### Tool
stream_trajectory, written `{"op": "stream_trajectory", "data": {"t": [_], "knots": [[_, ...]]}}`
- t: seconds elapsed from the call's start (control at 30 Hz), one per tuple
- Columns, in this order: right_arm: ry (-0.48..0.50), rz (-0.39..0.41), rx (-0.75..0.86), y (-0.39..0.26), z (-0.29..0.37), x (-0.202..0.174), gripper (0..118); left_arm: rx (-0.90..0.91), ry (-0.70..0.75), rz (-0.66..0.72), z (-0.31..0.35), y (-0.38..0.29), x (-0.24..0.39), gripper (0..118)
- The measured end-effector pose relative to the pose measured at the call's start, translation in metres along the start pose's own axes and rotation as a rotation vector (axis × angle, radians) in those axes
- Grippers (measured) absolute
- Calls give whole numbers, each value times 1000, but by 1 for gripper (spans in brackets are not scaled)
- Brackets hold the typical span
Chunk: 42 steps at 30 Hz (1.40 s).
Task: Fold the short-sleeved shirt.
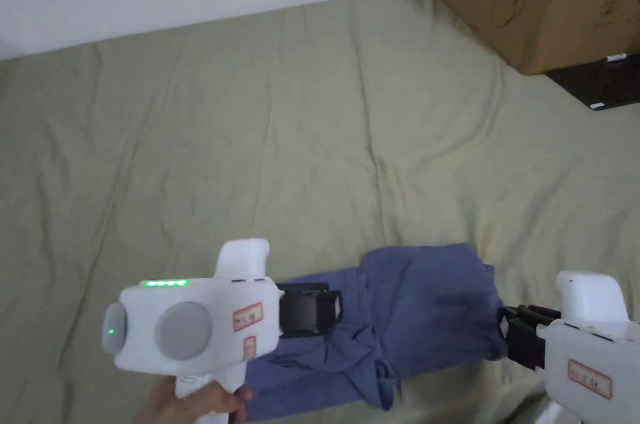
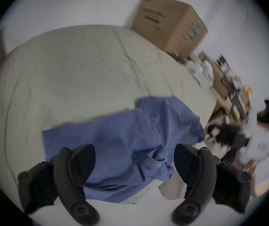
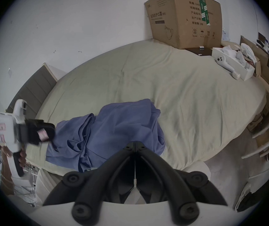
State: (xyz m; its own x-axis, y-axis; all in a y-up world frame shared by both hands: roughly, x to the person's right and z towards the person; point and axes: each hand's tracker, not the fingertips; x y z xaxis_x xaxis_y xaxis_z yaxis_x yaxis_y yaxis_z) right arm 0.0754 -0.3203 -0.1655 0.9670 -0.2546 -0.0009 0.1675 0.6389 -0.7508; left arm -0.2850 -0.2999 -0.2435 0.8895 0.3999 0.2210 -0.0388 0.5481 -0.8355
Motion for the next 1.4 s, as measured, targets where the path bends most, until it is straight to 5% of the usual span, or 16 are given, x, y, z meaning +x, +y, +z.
{"op": "stream_trajectory", "data": {"t": [0.07,0.1,0.17,0.23,0.33,0.57,1.03,1.1,1.17,1.27,1.3,1.4], "knots": [[4,2,0,-2,-3,-1,0,43,-12,93,15,4,-17,96],[10,5,-2,-2,-5,-1,0,46,7,122,18,4,-26,71],[21,11,-6,-2,-8,-6,0,53,52,124,13,1,-36,0],[32,23,-5,-1,-10,-9,0,14,114,130,-1,-6,-39,1],[42,44,-5,0,-11,-16,0,-76,20,168,-24,-18,-36,1],[38,59,-13,0,-11,-17,0,-238,-37,37,-79,-37,19,1],[30,93,-23,6,-8,-32,0,-228,-211,-31,-56,-39,37,1],[38,107,-14,10,-7,-36,0,-161,-230,61,-39,-35,15,1],[45,121,-12,13,-7,-41,0,-94,-301,145,-14,-29,-18,4],[52,144,-8,17,-10,-49,0,-19,-304,203,22,-33,-67,89],[55,148,-8,17,-11,-52,0,-5,-276,221,33,-35,-84,107],[67,183,-17,17,-16,-61,0,59,-223,317,53,-51,-131,110]]}}
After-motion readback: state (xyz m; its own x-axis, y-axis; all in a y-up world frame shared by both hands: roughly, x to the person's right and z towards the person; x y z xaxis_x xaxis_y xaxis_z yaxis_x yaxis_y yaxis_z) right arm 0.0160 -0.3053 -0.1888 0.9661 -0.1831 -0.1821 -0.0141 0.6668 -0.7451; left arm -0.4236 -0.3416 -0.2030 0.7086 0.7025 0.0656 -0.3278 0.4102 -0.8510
